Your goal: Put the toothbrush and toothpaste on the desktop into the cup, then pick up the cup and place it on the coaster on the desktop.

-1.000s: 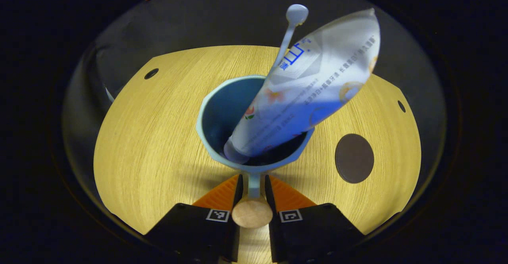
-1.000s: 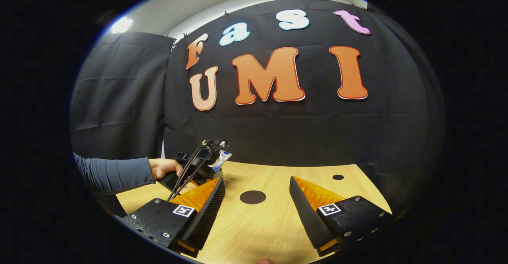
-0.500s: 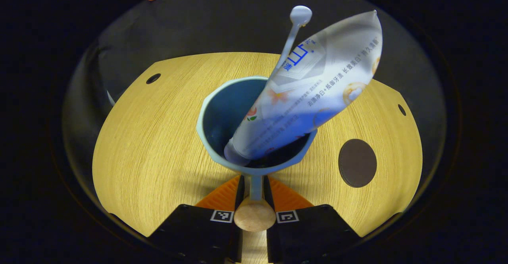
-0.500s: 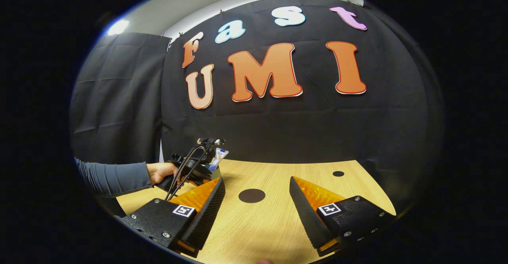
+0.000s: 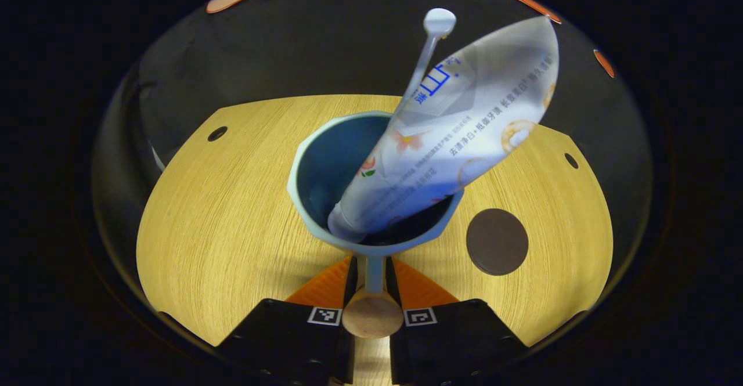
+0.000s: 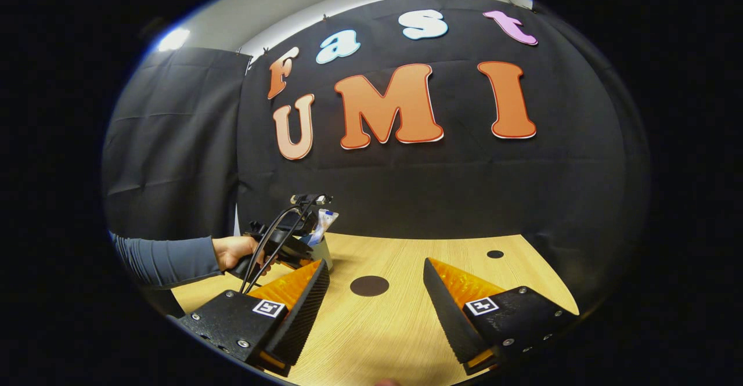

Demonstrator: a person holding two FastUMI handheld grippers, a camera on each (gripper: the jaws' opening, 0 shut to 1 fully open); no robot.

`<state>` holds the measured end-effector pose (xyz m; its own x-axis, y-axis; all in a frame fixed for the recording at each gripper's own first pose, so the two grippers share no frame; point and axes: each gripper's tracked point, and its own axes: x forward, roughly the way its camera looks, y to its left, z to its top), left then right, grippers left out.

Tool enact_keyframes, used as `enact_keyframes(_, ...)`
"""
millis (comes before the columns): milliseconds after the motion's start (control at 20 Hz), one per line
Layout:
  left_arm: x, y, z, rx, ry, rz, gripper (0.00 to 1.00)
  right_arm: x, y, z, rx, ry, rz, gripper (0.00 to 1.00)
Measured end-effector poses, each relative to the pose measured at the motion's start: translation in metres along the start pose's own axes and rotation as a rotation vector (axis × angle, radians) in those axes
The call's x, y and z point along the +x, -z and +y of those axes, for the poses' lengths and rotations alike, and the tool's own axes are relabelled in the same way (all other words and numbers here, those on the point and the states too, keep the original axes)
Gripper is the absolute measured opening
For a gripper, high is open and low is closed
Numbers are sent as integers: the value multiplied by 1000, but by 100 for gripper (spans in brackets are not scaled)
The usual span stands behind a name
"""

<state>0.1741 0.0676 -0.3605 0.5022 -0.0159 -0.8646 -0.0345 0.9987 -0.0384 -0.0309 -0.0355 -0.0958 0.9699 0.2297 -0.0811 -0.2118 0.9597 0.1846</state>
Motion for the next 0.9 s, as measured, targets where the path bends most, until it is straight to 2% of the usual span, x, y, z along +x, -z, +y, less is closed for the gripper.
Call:
enact_keyframes(400, 23, -2, -7, 92, 90, -26, 24, -15, 0, -13, -16, 38, -3, 97)
enact_keyframes(900, 50, 19, -28, 160, 146, 59, 24, -36, 3, -51, -8, 119, 30, 97)
